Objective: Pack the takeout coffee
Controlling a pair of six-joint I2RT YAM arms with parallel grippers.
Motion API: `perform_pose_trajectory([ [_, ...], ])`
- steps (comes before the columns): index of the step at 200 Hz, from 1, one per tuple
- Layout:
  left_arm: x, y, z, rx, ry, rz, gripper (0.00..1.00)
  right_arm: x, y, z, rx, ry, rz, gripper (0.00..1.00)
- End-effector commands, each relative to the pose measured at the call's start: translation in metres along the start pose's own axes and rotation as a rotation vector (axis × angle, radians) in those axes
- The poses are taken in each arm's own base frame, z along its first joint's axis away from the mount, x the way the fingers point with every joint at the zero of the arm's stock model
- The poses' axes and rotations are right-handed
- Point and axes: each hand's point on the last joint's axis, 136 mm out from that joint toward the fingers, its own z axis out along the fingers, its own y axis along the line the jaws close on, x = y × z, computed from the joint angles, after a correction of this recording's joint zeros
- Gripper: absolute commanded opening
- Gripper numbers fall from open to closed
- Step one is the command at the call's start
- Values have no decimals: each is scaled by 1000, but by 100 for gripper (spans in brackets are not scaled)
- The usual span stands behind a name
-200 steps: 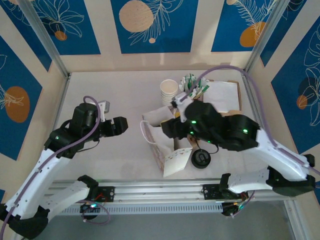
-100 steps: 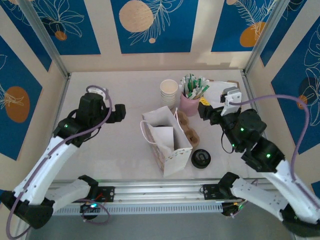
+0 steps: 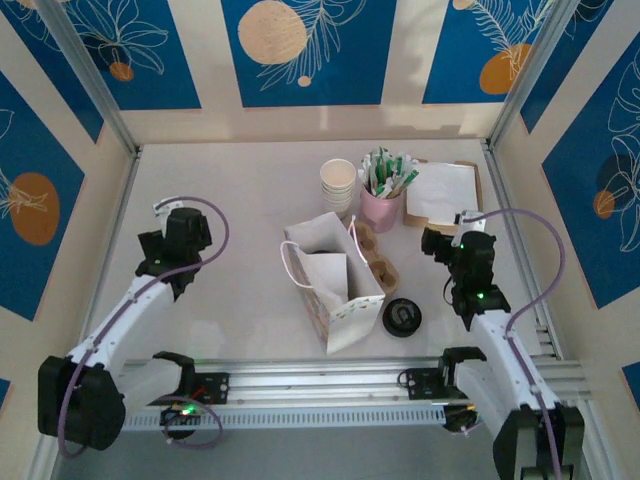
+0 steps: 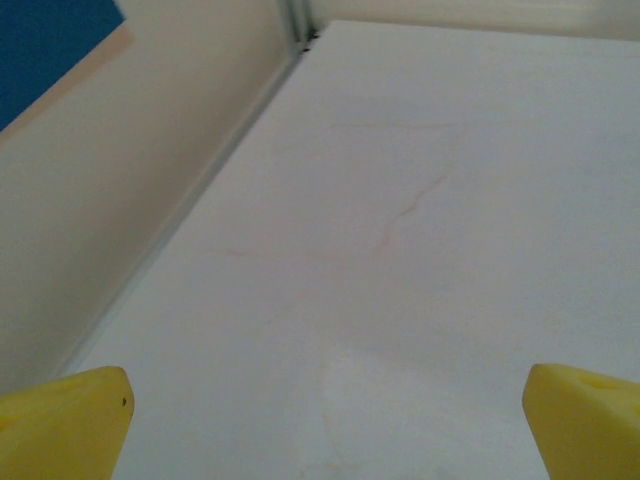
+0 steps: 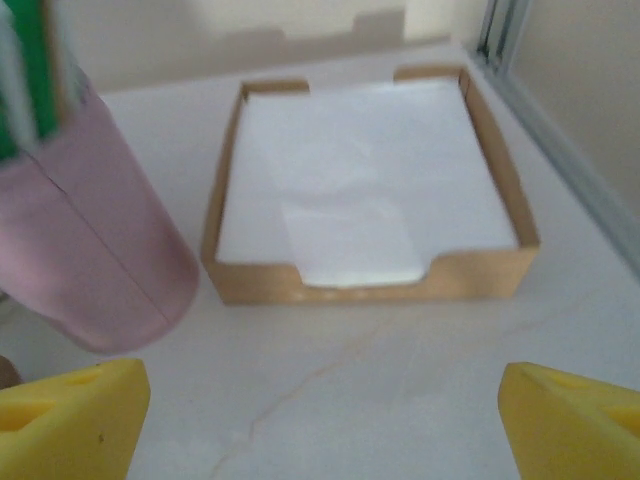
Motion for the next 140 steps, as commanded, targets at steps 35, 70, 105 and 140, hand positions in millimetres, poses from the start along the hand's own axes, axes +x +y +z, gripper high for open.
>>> perform_pose_trajectory([
  [35, 12, -5, 35, -69, -133, 40, 100, 21, 5, 39, -44, -12, 37, 90],
  [70, 37, -17, 58, -65, -140, 129, 100, 21, 12, 51, -70, -13, 19, 92],
  [105, 29, -47, 67, 90, -190, 147, 100, 12, 16, 62, -81, -50, -1, 94],
  [140, 42, -79, 67, 352, -220, 140, 100, 6, 28, 69, -140, -77, -46, 95],
])
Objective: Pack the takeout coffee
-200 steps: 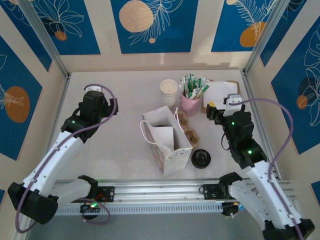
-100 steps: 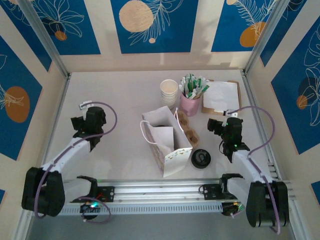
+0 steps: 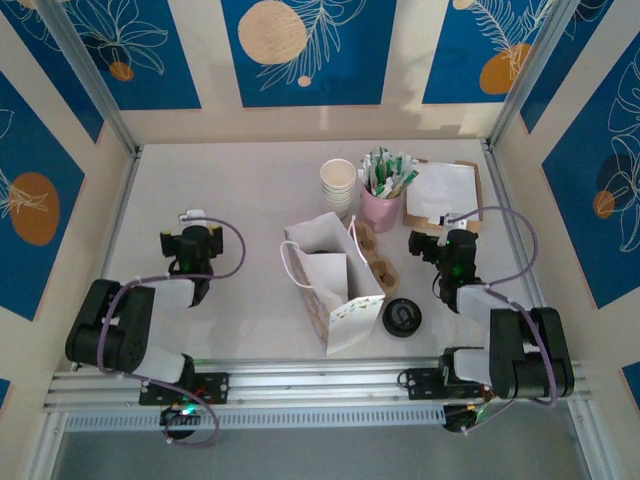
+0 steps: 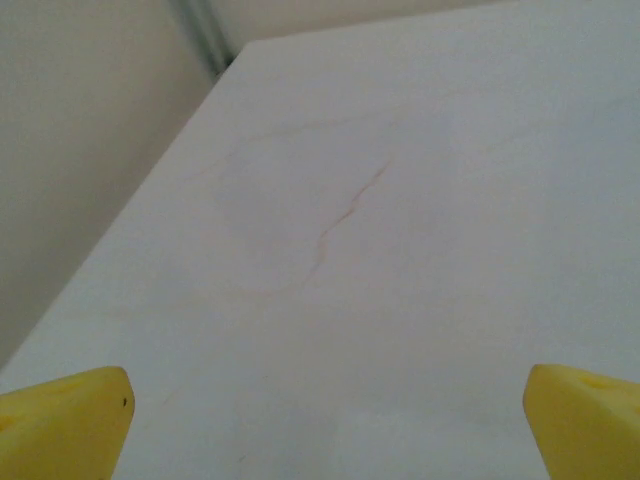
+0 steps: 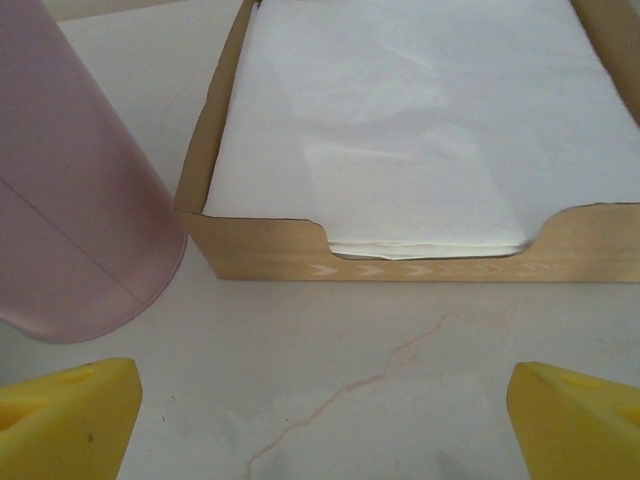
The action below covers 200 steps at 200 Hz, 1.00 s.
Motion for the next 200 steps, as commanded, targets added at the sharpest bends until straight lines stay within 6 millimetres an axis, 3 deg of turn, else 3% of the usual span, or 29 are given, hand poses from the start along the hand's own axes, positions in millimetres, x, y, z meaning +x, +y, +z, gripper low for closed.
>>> perform_pose_trajectory([
  [1, -14, -27, 1, 196, -84, -11, 100, -35, 16, 3, -75, -121, -46, 95],
  [17, -5, -24, 7, 221, -88, -50, 100, -36, 21, 6, -98, -118, -64, 95],
  [57, -5, -20, 7, 215, -102, -71, 100, -35, 40, 15, -184, -100, -95, 96],
  [80, -5, -19, 7, 211, -106, -70, 100, -25, 47, 32, -208, -97, -119, 97],
  [117, -5, -20, 7, 216, -104, -67, 100, -19, 36, 36, -200, -79, -71, 99],
  [200, -5, -21, 7, 218, -104, -67, 100, -19, 36, 35, -198, -79, -72, 99],
])
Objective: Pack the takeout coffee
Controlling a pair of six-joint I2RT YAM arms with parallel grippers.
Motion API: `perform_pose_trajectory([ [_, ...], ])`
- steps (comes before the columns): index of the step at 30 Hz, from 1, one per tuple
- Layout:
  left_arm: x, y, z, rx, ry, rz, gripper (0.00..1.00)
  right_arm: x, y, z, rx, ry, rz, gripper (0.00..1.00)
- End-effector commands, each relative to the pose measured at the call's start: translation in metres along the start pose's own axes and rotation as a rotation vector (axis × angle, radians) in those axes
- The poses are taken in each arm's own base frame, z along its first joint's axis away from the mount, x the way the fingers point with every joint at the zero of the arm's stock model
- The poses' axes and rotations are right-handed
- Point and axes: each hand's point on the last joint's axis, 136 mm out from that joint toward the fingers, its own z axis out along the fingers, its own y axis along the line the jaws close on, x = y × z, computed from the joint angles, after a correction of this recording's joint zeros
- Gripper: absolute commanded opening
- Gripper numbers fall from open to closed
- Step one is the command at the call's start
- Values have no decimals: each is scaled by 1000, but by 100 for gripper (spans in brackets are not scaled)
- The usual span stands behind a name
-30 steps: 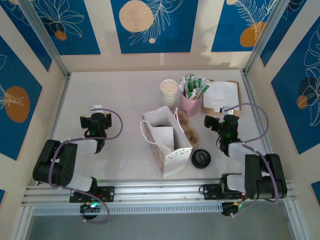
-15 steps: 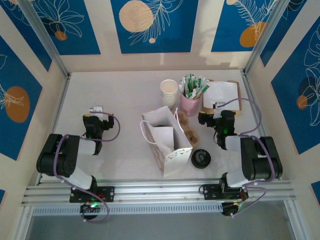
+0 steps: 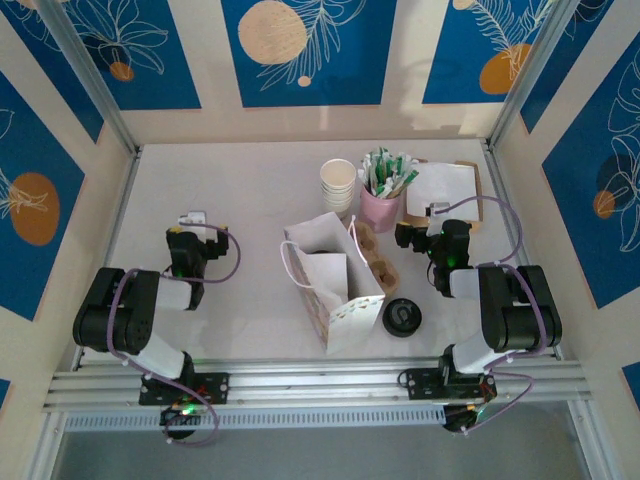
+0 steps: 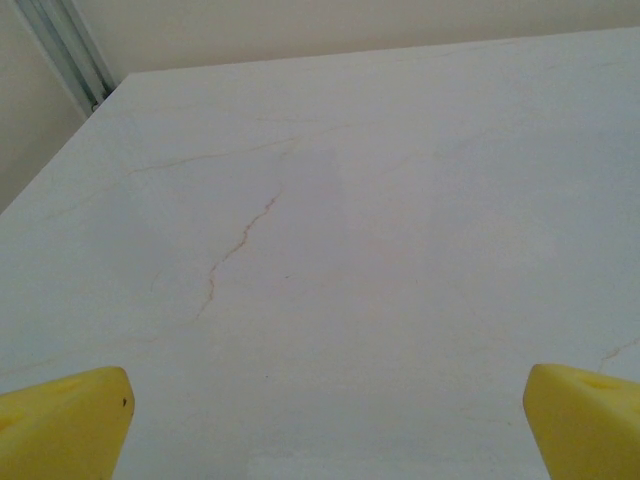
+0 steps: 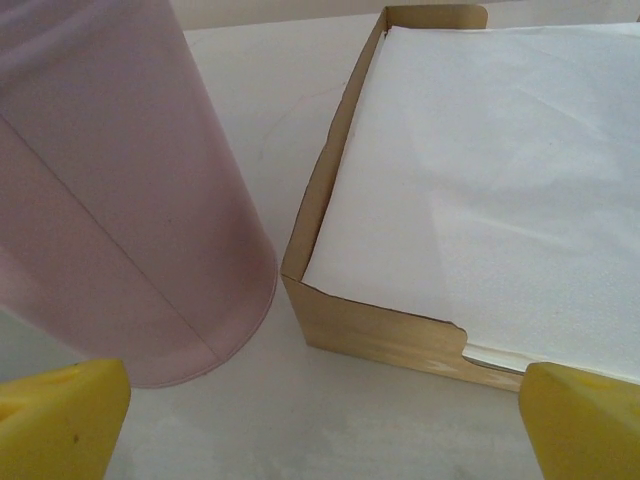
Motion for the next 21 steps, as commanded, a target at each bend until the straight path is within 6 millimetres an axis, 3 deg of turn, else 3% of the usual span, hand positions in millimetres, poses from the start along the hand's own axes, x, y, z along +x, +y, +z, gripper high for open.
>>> perform_pose_trajectory([
  [1, -4, -1, 0, 12, -25, -11, 100, -9, 1, 1, -10, -39, -5, 99],
  [21, -5, 0, 0, 12, -26, -12, 100, -9, 1, 1, -14, -37, -2, 99],
])
